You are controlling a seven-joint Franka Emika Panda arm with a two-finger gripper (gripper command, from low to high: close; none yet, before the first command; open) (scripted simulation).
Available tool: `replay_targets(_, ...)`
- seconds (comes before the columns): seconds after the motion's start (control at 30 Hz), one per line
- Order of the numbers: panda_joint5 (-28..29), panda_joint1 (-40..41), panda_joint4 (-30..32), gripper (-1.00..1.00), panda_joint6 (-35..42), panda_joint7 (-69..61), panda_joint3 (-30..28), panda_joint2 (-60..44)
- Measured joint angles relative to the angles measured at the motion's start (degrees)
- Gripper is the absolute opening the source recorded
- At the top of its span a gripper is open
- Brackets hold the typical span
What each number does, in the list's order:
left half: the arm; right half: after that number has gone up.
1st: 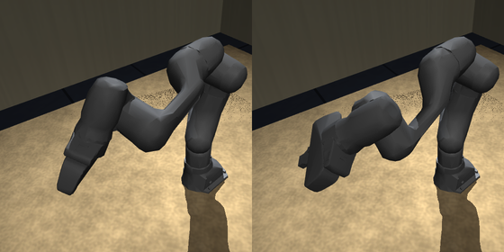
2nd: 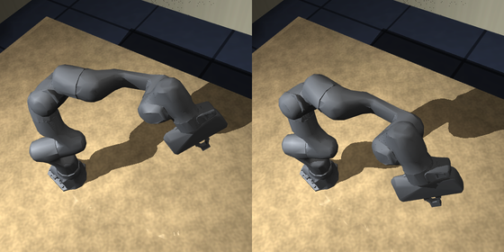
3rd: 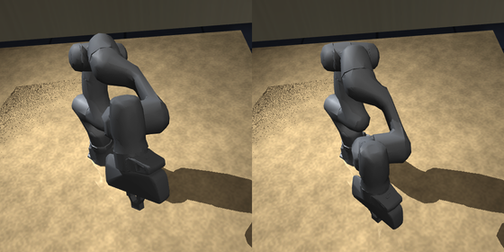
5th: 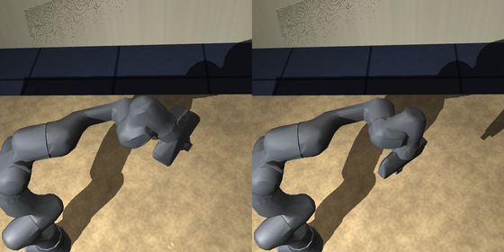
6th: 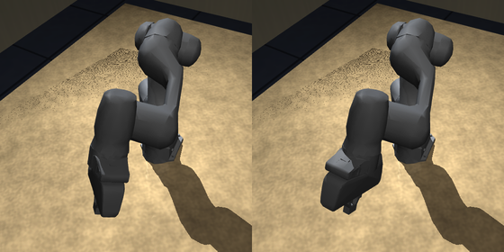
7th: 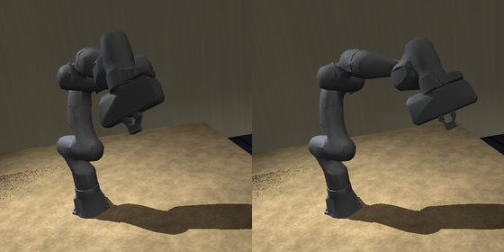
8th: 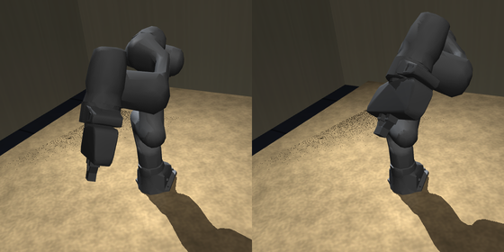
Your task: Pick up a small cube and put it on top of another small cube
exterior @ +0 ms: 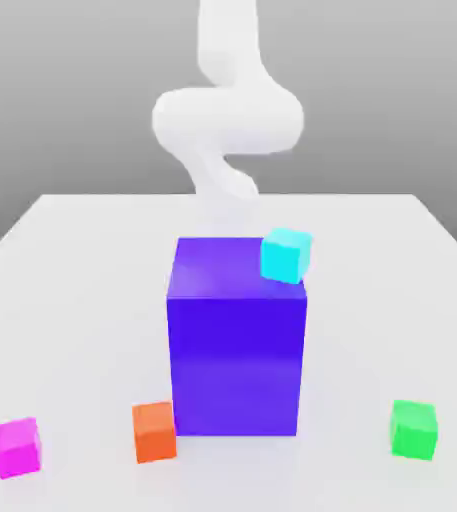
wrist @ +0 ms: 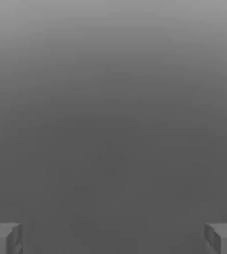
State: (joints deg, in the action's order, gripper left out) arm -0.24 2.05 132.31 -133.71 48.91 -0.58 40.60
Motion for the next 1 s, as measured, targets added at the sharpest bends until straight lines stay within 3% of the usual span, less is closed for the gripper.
replay_targets(0.6,-2.3,13.3,3.8,0.00,-13.9,21.9,-6.5,-37.7)
replay_targets(0.9,-6.7,18.5,5.5,0.00,-20.8,30.0,-9.6,-56.6)
replay_targets(1.0,-8.9,20.0,4.5,0.00,-25.1,29.2,-8.2,-62.9)
